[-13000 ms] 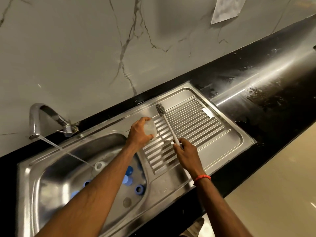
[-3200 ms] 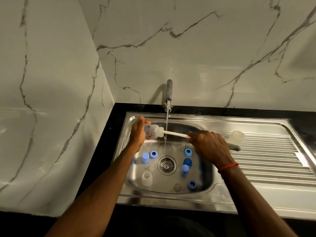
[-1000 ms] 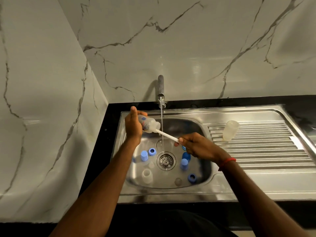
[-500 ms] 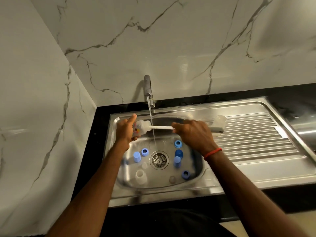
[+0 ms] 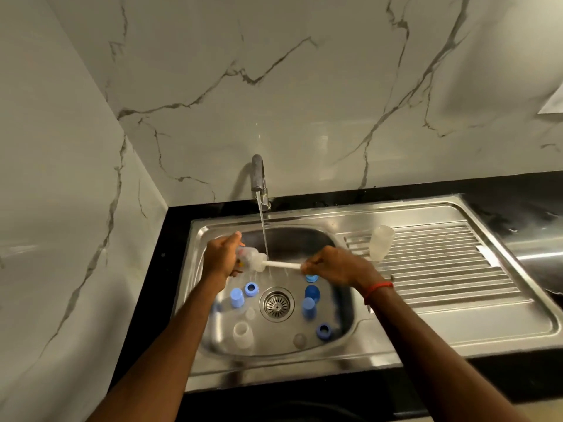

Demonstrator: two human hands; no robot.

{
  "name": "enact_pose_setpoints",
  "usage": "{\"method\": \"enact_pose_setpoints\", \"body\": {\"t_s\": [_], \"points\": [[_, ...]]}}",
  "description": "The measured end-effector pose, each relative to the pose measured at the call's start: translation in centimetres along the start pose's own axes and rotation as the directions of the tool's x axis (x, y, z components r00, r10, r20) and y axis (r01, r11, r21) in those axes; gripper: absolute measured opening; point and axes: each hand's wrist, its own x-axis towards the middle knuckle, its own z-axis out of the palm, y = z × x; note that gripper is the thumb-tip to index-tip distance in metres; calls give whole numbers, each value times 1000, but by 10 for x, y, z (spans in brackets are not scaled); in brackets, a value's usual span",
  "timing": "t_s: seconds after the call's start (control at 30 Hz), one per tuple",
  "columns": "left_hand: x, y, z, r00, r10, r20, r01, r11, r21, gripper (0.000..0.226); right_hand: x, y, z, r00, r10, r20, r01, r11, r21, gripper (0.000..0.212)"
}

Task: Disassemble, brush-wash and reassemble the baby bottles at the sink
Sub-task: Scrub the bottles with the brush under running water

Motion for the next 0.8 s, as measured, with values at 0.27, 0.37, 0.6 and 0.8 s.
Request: {"method": "enact_pose_setpoints", "body": {"t_s": [0.27,0.37,0.6,0.8], "points": [[8,4,-17,979,-177,-99,151,963,-222,26,-28,8,0,721,-452,-525,90,813,-576,31],[14,4,-33,962,-238,-136,177,917,-357,27,-37,26,-4,747,-340,-572,58,890,-452,46],[-5,3,-23,970,-174,171,242,769,-591,33,-28,18,5,826,-228,-515,142,969,-202,40],[-29,3,-10,973,-122,198,211,819,-534,33,-6,6,57,829,-163,-535,100,985,-143,45]]}}
